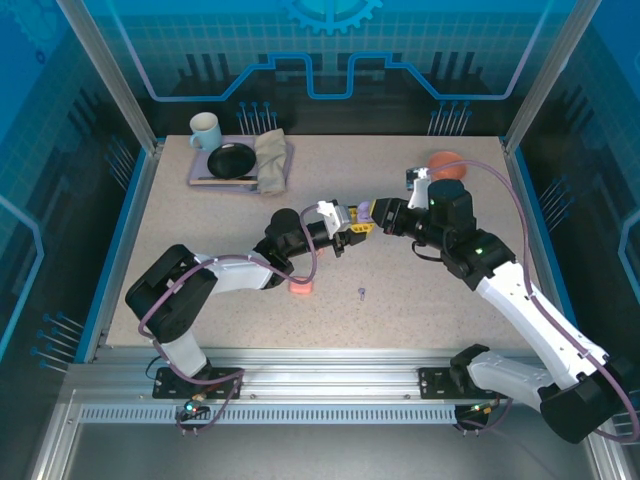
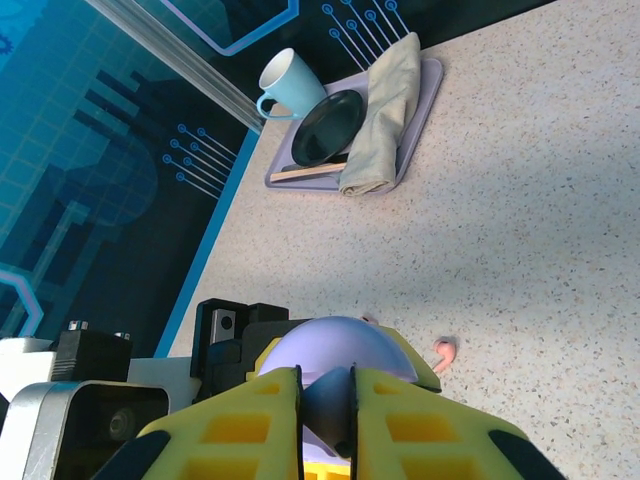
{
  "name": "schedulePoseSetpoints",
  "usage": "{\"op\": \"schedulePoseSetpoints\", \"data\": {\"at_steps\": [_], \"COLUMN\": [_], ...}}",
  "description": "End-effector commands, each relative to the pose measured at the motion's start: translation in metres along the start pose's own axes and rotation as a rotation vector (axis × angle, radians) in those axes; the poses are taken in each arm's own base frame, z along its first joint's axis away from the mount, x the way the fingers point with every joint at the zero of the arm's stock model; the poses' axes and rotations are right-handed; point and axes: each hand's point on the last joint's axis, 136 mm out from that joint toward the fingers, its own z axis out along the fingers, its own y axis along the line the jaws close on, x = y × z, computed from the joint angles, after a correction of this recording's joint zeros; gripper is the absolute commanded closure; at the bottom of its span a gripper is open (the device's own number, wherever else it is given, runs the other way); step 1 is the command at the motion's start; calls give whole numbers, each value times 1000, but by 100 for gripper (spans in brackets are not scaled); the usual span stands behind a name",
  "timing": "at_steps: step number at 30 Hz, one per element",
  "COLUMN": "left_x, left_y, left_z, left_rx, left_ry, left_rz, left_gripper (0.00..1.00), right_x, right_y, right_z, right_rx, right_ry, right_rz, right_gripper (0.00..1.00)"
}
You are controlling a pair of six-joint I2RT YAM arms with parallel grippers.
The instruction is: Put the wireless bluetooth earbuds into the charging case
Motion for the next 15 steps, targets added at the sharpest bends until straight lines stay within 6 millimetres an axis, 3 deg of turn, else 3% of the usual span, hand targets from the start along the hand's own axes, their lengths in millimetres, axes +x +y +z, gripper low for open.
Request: {"op": "schedulePoseSetpoints", "data": {"at_steps": [1, 15], "left_x": [-22, -22], "left_y": [3, 5], "left_z": [2, 2], "left_rx": [1, -8], "left_ry": [-53, -58], "left_rz": [14, 4], "left_gripper": [100, 100], "right_x": [4, 15], "right_y": [-6, -9], "right_z": [5, 8], "right_rx": [28, 115], "right_ry": [-6, 1], "right_rz": [-31, -138], "right_gripper": [83, 84]}}
